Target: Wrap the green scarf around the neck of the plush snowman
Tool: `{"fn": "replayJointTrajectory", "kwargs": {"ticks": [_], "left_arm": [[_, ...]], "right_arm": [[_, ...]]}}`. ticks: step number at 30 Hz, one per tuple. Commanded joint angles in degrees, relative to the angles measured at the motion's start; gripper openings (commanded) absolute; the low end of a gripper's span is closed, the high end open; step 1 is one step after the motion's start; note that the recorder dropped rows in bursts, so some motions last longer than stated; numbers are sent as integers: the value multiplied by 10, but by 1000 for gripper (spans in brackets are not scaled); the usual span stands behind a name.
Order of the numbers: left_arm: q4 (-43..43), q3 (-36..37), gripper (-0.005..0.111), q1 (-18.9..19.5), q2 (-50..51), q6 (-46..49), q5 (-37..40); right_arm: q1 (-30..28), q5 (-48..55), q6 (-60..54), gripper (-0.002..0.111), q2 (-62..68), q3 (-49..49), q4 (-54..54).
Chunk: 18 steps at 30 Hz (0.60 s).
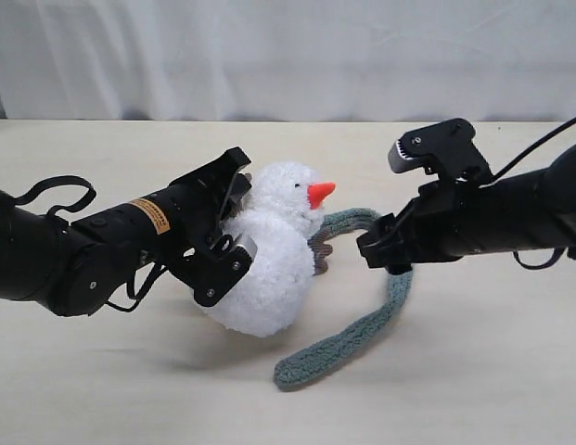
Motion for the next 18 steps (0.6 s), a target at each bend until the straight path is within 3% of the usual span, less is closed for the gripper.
{"fn": "replayJointTrajectory", "kwargs": {"ticks": [1, 6, 14, 18], "left_arm": [[-8, -3, 0, -1, -3, -9, -14], [-8, -3, 0, -1, -3, -9, -14], [-8, -3, 0, -1, -3, -10, -14], [-10, -3, 0, -1, -3, -10, -13]], "right_arm": [[-3, -24, 96, 74, -3, 15, 6], [-3, 10, 159, 74, -4, -33, 6], [-3, 166, 239, 74, 49, -153, 6], [0, 183, 269, 74, 89, -179, 9]]}}
